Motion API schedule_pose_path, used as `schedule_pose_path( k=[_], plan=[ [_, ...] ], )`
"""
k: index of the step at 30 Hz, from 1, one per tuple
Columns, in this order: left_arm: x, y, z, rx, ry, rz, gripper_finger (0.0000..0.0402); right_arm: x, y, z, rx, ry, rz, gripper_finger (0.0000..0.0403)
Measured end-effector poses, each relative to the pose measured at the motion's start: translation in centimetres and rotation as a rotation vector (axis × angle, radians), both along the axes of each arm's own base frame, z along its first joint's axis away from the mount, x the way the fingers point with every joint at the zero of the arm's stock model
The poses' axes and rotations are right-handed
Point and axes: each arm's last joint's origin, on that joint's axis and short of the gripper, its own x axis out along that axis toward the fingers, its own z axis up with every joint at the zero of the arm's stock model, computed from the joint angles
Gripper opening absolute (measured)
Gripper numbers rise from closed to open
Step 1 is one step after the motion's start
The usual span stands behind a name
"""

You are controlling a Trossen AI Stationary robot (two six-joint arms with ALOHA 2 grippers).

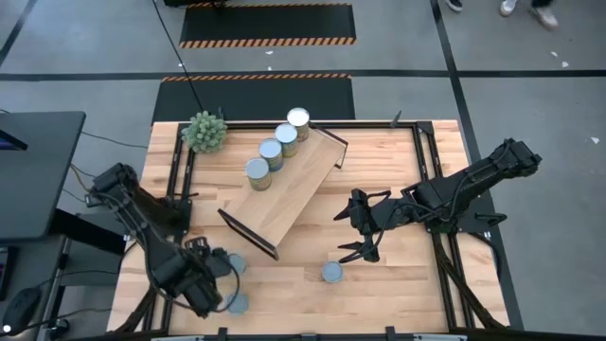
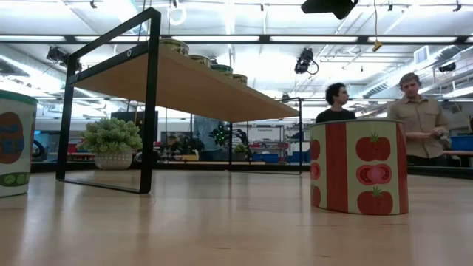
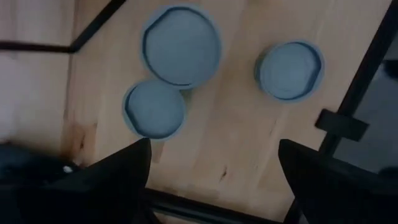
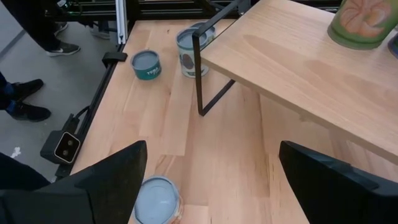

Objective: Pick and place cans onto a shelf
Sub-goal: Put the canned mix vegetables on the shelf

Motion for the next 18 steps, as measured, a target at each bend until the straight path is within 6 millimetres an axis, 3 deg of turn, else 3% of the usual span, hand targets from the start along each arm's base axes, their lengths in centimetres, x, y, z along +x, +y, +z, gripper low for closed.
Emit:
schedule_pose_path(
  k=[8, 18],
  plan=[
    [-1.8, 2.8, -2.2, -0.074, -0.016, 0.117, 0.0357, 0.0, 0.0, 0.1, 0.002, -0.007, 0.001, 0.0374],
    [-1.4, 3.3, -6.0, -0.088, -0.075, 0.091, 0.0357, 0.0, 0.0, 0.1, 0.030, -0.003, -0.019, 0.0374]
  ],
)
